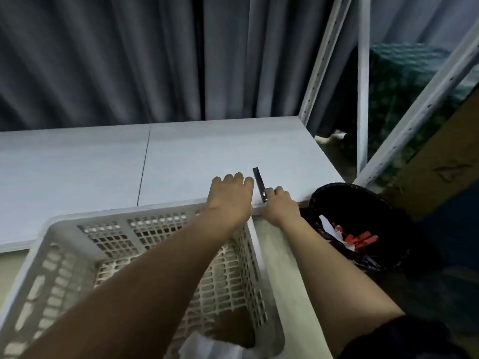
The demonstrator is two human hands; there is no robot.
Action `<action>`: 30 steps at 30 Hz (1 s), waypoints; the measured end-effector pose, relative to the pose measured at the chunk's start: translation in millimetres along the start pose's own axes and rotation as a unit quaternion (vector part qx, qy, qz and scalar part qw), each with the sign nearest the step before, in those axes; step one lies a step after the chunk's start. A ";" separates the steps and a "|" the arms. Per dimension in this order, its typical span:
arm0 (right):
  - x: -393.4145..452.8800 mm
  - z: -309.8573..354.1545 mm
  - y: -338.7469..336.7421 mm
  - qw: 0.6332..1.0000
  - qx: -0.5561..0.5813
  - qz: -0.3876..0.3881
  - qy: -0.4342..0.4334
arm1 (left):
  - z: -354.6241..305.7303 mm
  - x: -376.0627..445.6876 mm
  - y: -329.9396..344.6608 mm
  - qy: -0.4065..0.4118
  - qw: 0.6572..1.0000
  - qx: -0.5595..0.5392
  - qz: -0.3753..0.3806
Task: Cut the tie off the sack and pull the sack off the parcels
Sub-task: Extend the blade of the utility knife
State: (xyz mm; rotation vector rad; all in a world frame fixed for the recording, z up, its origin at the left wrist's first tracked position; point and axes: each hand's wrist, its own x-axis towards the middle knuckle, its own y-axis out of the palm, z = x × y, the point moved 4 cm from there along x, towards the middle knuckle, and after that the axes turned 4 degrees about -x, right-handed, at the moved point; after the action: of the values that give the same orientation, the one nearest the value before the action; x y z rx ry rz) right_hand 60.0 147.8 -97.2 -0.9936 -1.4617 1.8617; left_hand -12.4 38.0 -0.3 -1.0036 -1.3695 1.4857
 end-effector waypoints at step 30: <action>49.0 -28.8 78.0 0.878 0.391 -0.077 0.263 | 13.0 24.3 60.0 0.016 1.000 0.004 0.004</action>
State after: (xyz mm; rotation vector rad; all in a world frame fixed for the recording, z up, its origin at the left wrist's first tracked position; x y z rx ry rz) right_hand 57.1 183.9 -186.7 -0.8296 -0.3754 1.6406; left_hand -36.4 55.3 -59.4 -1.0240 -1.3385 1.4734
